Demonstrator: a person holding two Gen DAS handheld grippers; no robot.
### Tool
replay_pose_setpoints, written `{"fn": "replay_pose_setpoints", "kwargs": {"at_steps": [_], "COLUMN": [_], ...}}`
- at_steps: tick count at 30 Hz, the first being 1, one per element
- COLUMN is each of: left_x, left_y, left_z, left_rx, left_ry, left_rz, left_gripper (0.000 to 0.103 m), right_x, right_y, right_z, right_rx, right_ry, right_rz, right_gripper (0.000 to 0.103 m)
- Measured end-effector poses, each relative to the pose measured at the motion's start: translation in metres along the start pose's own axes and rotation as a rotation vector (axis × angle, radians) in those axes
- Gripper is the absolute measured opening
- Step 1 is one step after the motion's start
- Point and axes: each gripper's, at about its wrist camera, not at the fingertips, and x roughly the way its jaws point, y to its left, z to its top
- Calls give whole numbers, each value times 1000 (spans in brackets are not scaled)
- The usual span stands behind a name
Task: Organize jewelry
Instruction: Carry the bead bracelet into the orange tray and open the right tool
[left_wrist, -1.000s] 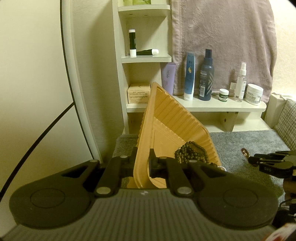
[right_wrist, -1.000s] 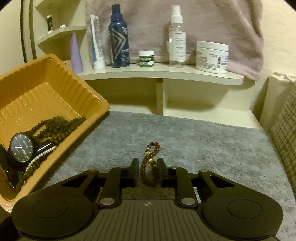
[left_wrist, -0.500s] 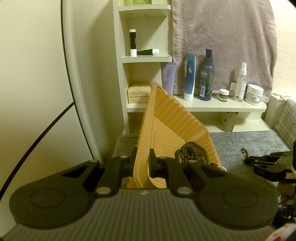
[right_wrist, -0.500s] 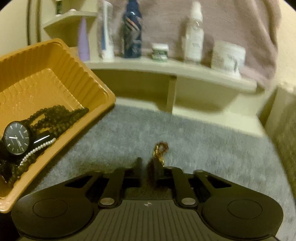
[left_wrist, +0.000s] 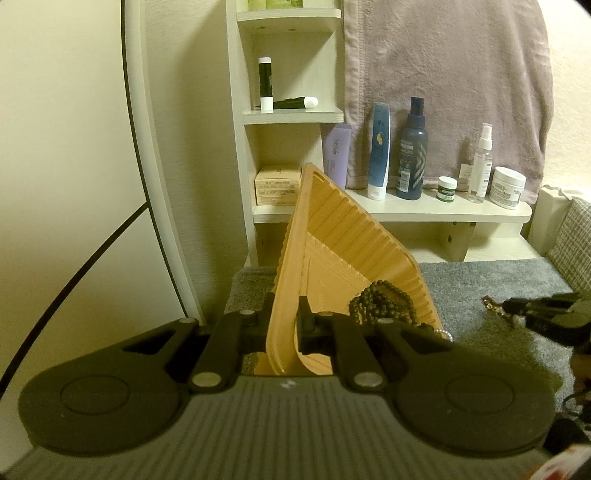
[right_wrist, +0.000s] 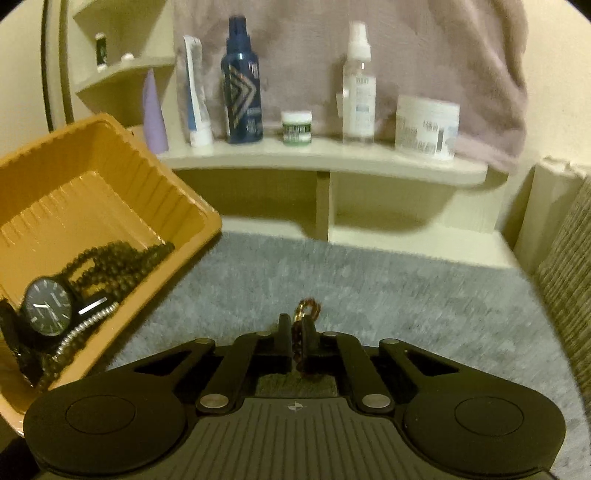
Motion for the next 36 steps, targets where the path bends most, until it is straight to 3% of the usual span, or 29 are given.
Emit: {"fn": "replay_pose_setpoints", "kwargs": {"at_steps": [19,36], "left_x": [-1,7], "left_y": [4,32], "left_z": [-2,-10], "left_rx": [-6,-107], "left_ry": [1,25], "left_rz": [-8,-67], "left_gripper": [9,9], "right_x": [-53,-54], "right_y": [14,75], "right_z": [54,88], "right_rx": [-78,-154], "right_ry": [-140,-144], "right_rz": [79,277], "right_gripper": [4,4]}}
